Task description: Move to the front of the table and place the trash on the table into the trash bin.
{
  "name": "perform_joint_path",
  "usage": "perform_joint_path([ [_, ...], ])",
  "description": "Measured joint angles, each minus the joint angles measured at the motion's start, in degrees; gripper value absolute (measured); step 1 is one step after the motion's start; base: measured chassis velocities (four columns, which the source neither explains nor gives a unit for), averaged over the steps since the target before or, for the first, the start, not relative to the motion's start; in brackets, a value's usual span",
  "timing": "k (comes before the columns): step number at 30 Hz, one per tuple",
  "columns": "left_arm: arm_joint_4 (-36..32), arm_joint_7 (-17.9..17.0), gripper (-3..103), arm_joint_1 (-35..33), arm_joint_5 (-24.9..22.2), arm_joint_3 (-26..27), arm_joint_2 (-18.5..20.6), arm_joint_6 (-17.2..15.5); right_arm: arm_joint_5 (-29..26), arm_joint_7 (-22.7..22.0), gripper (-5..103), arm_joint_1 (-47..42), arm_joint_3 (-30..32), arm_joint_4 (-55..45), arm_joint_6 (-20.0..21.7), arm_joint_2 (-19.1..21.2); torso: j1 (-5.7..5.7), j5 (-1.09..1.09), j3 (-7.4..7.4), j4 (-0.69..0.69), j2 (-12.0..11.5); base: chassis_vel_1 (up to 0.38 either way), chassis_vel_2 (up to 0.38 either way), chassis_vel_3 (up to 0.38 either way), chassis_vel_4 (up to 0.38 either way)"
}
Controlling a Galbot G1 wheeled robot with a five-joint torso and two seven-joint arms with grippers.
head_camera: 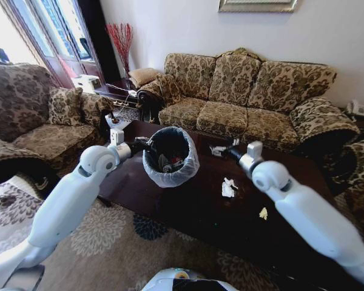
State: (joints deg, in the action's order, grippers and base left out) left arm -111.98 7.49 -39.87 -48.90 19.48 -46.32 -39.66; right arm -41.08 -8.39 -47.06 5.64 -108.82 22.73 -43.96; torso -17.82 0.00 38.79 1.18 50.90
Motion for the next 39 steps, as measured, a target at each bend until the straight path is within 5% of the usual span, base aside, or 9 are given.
perform_joint_path([
  [11, -0.2, 1.2, 1, -2.4, 1.1, 1.4, 0.5, 1.0, 2.8, 0.4, 100, -15.3, 10.5, -4.2, -2.0, -2.9, 0.01, -0.02, -0.01, -0.01, 0.0, -0.076, -0.071, -0.079, -0.074],
  [17, -0.4, 1.3, 1, -3.3, 1.2, 1.7, 0.2, 2.0, 7.4, 7.7, 100, -26.5, 15.1, -1.6, -10.7, -11.8, 0.01, -0.01, 0.0, -0.09, 0.0, -0.104, -0.1, -0.093, -0.099],
  [25, -0.5, 1.3, 1, -3.9, 1.1, 2.0, 0.4, 2.5, 9.6, 12.1, 100, -22.3, 9.3, 4.8, -14.5, -16.4, 0.01, -0.02, 0.0, 0.03, 0.0, -0.012, -0.012, -0.02, -0.023],
  [39, -0.3, 2.5, 1, -3.5, 0.9, 1.4, -0.1, 3.6, 10.9, 9.9, 100, -12.5, 2.2, 13.5, -12.5, -17.0, 0.0, -0.03, 0.01, -0.01, 0.0, 0.0, 0.0, 0.0, 0.0],
])
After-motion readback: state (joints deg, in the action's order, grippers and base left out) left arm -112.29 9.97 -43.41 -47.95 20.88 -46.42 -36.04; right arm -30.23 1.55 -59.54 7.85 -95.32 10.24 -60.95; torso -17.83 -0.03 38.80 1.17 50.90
